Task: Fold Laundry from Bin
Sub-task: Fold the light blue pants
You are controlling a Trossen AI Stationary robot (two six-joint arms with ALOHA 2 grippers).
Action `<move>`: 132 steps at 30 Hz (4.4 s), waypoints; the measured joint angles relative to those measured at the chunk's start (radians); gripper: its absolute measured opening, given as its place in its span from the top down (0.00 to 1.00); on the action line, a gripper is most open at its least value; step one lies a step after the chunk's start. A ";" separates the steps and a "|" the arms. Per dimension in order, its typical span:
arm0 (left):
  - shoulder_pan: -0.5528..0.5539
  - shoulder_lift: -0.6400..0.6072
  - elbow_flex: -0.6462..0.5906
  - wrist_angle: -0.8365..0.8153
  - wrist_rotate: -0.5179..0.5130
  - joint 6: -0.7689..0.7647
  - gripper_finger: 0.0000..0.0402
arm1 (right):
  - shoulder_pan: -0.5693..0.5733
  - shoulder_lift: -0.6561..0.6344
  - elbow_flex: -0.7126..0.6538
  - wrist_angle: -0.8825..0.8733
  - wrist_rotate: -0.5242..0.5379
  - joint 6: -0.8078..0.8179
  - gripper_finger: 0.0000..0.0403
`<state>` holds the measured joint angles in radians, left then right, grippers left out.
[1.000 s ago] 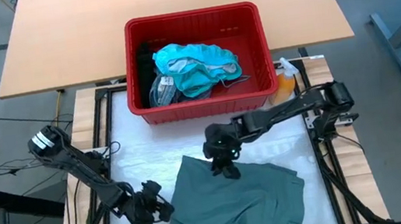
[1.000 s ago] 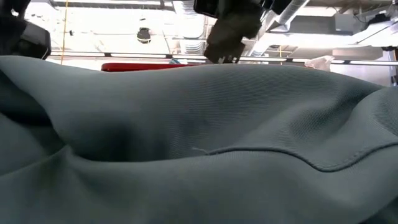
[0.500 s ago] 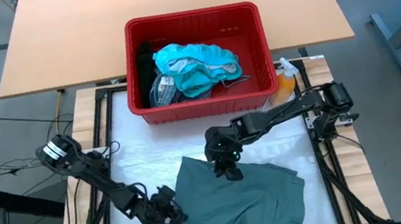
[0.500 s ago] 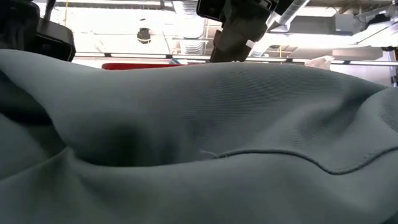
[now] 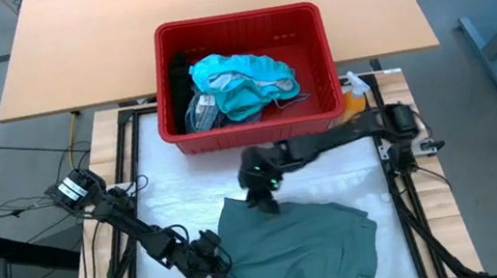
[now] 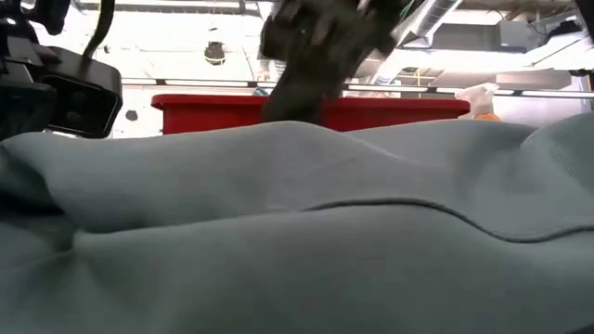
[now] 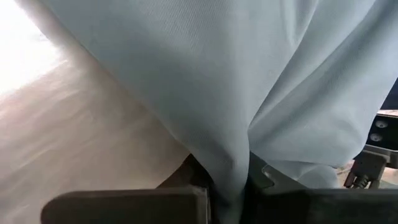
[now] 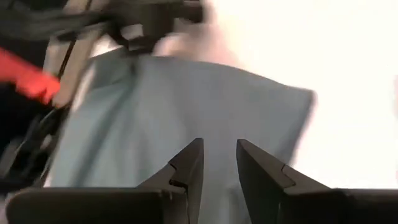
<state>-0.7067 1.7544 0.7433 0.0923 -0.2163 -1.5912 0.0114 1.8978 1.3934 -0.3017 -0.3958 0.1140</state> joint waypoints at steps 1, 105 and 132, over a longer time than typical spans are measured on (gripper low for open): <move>0.000 0.000 0.000 0.001 -0.002 -0.002 0.96 | -0.013 0.032 0.013 0.009 -0.002 0.033 0.69; 0.150 -0.769 0.498 -0.660 -0.316 0.715 1.00 | -0.146 -0.165 0.419 0.021 -0.074 0.057 0.93; 0.137 0.189 1.445 -1.086 0.086 0.867 1.00 | 0.462 -0.409 0.060 -0.286 0.177 0.198 0.93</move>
<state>-0.5694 1.9438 2.1881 -0.9935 -0.1299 -0.7240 0.4739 1.4889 1.4532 -0.5874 -0.2187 0.3119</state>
